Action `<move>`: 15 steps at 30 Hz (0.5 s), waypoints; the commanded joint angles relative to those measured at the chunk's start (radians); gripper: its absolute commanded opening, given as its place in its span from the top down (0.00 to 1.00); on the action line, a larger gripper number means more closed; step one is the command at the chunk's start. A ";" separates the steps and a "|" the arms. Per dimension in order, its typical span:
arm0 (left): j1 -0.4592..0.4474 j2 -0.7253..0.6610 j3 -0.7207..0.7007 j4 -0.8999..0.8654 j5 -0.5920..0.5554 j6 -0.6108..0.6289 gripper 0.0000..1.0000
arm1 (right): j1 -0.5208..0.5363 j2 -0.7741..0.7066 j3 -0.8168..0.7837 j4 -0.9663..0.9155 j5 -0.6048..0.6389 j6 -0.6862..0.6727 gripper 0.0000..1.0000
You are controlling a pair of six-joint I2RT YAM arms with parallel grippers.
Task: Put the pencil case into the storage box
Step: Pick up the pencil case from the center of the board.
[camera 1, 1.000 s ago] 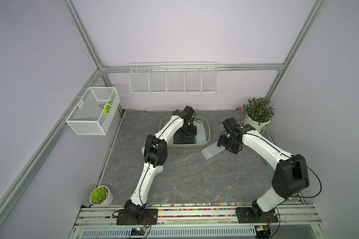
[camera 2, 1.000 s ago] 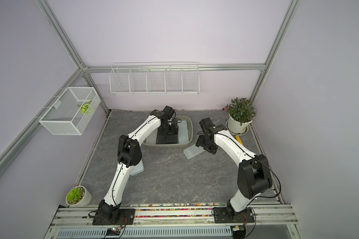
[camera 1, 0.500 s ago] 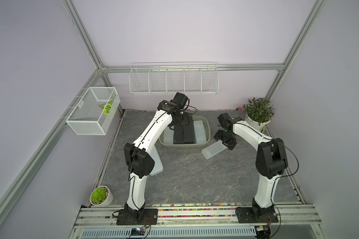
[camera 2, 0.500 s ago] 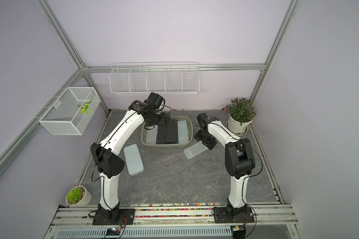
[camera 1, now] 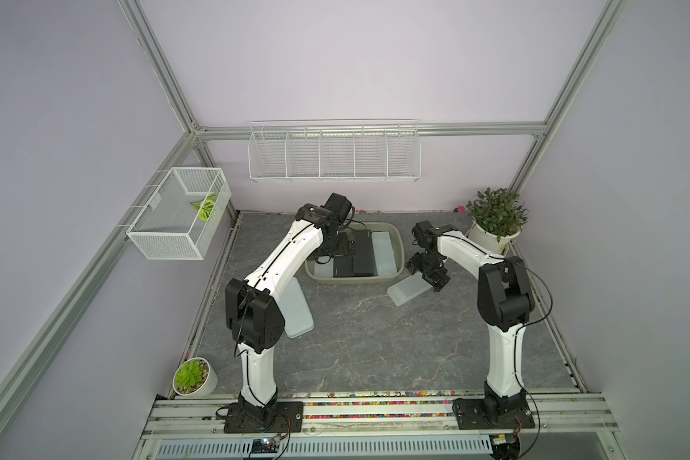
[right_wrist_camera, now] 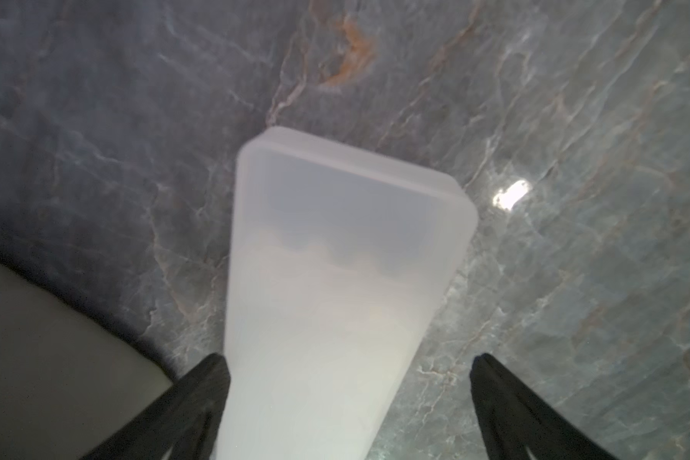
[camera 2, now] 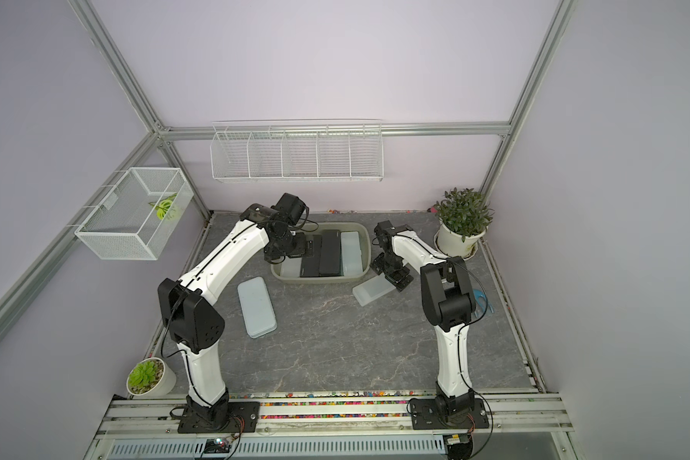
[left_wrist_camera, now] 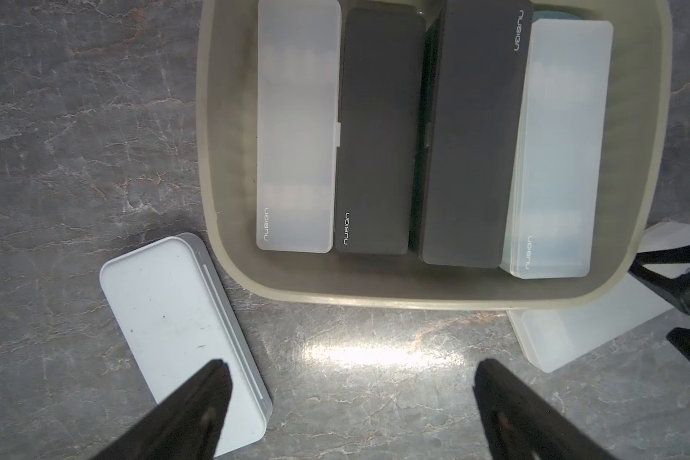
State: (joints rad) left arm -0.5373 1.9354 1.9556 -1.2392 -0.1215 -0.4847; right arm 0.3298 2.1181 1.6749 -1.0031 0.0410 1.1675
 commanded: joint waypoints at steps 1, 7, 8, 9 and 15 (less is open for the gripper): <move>0.009 -0.034 -0.004 -0.003 -0.020 -0.006 0.00 | 0.011 0.043 -0.006 0.019 0.017 0.018 0.01; 0.017 -0.036 -0.006 -0.009 -0.026 -0.001 0.00 | 0.015 0.087 -0.014 0.034 0.003 0.018 0.04; 0.019 -0.037 -0.007 -0.008 -0.028 -0.001 0.00 | 0.015 0.088 -0.024 0.036 0.002 0.019 0.07; 0.019 -0.040 -0.010 -0.008 -0.030 0.001 0.00 | 0.017 0.084 -0.043 0.043 0.002 0.018 0.10; 0.031 -0.050 -0.021 -0.008 -0.040 0.007 0.01 | 0.013 -0.019 -0.172 0.075 0.049 -0.002 0.38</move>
State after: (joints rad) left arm -0.5159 1.9217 1.9476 -1.2396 -0.1387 -0.4843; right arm 0.3408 2.1120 1.5711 -0.9142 0.0578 1.1751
